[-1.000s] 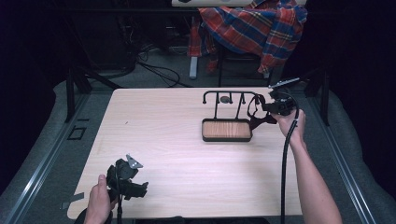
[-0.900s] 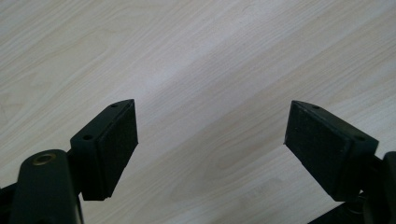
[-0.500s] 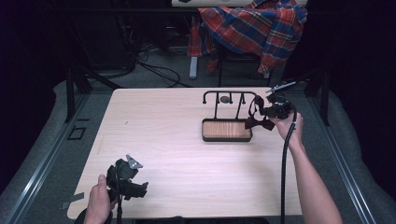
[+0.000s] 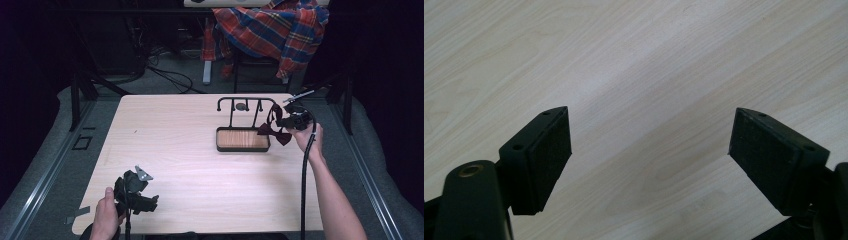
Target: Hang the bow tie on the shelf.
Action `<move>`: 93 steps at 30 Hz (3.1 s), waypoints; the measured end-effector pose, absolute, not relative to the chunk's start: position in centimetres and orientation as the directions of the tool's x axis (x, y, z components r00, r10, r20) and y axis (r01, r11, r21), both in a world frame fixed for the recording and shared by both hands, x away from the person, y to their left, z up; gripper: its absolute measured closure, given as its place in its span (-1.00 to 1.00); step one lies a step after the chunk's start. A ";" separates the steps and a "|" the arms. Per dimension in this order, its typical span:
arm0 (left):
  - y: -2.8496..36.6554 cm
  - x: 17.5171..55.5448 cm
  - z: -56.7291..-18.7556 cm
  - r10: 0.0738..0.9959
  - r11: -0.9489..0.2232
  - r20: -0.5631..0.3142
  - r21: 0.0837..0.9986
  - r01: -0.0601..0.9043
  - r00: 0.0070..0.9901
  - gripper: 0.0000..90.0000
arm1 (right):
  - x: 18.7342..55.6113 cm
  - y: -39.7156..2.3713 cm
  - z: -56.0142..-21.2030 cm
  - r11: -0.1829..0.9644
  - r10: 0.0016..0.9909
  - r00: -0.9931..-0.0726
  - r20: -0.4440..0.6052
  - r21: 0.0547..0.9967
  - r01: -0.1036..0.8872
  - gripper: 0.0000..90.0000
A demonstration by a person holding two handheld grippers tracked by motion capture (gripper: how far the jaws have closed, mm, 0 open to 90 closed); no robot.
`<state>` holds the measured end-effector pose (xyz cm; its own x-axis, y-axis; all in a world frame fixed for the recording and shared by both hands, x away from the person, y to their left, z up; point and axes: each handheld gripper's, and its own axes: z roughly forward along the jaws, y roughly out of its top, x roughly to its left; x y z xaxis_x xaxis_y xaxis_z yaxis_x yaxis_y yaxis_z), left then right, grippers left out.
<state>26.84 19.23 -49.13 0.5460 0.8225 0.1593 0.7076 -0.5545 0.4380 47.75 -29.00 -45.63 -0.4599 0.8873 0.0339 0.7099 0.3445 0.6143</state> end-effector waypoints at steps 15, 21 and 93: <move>19.3 26.9 -49.1 0.824 -0.552 0.156 0.436 0.711 0.545 -0.62 | 47.3 -29.2 -45.1 0.357 0.883 -0.469 0.019 0.621 0.698 0.47; 19.2 26.9 -49.1 0.825 -0.551 0.156 0.436 0.712 0.543 -0.62 | 46.4 -29.5 -44.1 0.364 0.884 -0.468 -0.007 0.638 0.678 0.27; 19.4 26.9 -49.0 0.830 -0.541 0.150 0.448 0.712 0.537 -0.62 | 34.7 -21.9 -51.7 0.716 0.630 -0.774 0.054 0.344 0.607 -0.94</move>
<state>26.92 19.38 -48.99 0.5369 0.8303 0.1496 0.7118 -0.5410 0.4480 34.68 -21.89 -51.69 -0.7744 0.6304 0.0536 0.6069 0.7164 0.3442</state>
